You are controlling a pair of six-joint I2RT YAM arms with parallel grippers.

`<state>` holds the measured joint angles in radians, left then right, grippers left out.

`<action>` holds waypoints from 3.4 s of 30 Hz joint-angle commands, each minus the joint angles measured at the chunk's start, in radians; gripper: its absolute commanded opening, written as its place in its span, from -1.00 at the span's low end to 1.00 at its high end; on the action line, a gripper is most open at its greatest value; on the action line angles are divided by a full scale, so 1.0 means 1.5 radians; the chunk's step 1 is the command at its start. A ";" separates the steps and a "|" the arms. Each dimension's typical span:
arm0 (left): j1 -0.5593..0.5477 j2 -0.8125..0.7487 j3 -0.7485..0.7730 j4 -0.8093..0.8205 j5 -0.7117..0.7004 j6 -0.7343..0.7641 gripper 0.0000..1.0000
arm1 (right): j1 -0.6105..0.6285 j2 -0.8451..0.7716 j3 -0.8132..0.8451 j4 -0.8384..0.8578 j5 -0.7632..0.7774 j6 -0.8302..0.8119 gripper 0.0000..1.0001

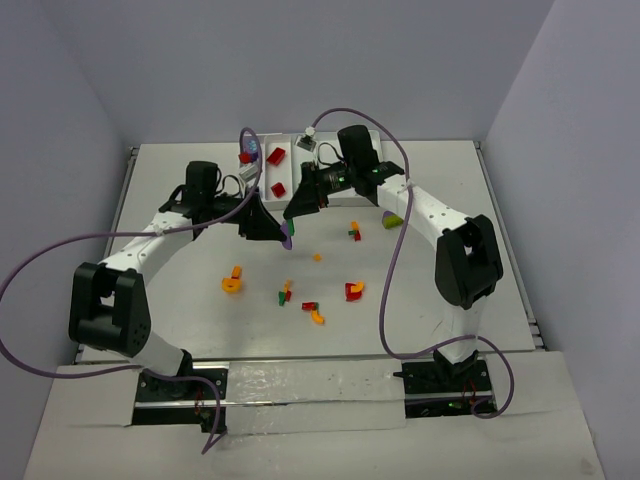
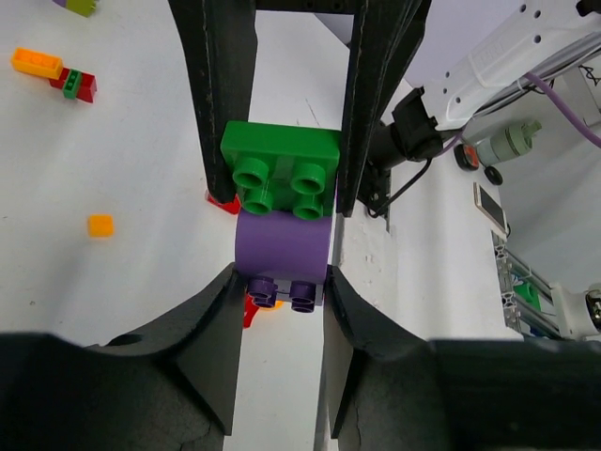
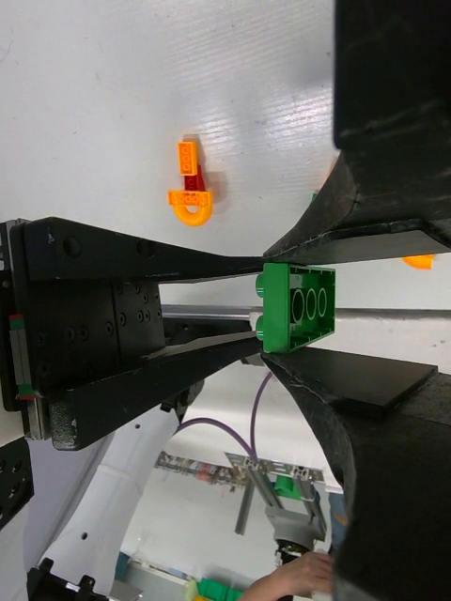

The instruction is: Sort the legos into containers by color

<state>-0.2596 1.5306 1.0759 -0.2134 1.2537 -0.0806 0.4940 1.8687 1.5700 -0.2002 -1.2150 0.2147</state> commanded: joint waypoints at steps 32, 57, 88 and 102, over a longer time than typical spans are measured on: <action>0.116 0.415 0.523 -0.064 -0.555 -0.075 -1.00 | -0.119 -0.012 0.030 -0.084 0.105 -0.075 -1.00; 0.108 0.500 0.717 -0.140 -0.587 -0.048 0.92 | -0.118 0.118 0.193 -0.136 0.379 -0.051 -1.00; 0.134 0.092 0.249 -0.003 -0.621 -0.011 0.98 | -0.051 0.402 0.474 -0.148 0.583 -0.056 0.13; 0.133 0.001 0.106 -0.011 -0.533 0.070 0.98 | -0.090 0.135 0.216 -0.171 0.572 -0.138 0.67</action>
<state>-0.0616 1.5825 1.2552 -0.2472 0.3956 -0.0014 0.4017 2.3575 2.0651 -0.4467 -0.3793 0.0854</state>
